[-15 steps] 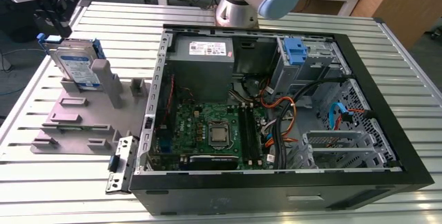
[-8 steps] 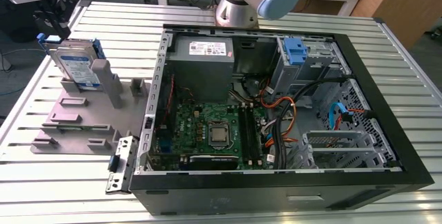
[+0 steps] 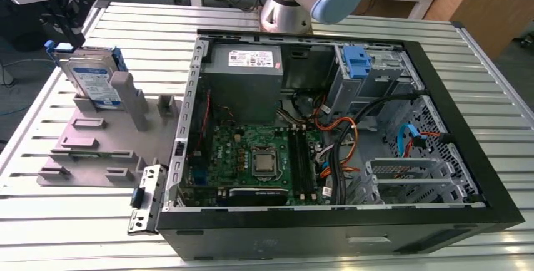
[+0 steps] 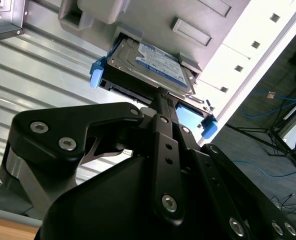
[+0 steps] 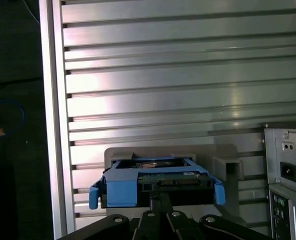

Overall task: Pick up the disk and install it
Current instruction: 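Reach for the disk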

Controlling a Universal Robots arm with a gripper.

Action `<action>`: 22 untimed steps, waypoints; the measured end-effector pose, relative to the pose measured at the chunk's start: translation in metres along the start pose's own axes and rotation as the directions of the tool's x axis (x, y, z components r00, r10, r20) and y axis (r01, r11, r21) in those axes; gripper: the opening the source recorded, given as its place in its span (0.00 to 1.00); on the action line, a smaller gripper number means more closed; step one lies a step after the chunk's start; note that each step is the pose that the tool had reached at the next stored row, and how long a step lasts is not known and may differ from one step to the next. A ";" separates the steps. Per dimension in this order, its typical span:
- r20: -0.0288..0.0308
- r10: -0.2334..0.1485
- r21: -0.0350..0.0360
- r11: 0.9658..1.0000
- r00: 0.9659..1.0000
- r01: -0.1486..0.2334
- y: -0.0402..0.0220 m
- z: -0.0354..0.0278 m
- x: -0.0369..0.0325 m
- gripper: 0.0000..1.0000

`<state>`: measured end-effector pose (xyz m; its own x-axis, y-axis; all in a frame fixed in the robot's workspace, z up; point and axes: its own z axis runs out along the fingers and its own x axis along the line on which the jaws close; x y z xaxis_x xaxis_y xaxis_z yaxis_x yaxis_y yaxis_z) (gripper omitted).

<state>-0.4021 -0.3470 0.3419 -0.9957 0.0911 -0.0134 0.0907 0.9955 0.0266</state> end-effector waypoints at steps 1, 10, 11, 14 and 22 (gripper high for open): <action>0.000 -0.001 0.004 1.000 1.000 0.001 0.0000 0.0001 0.0000 0.11; 0.000 -0.015 0.018 1.000 1.000 0.015 -0.0002 0.0032 0.0000 0.11; 0.000 -0.019 0.018 1.000 1.000 0.019 -0.0002 0.0032 0.0001 0.11; 0.000 -0.028 0.006 1.000 1.000 0.028 -0.0002 0.0036 0.0001 0.11; -0.001 -0.030 0.006 1.000 1.000 0.030 -0.0003 0.0049 0.0011 0.11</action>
<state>-0.4032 -0.3471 0.3369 -0.9980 0.0614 -0.0135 0.0611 0.9979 0.0200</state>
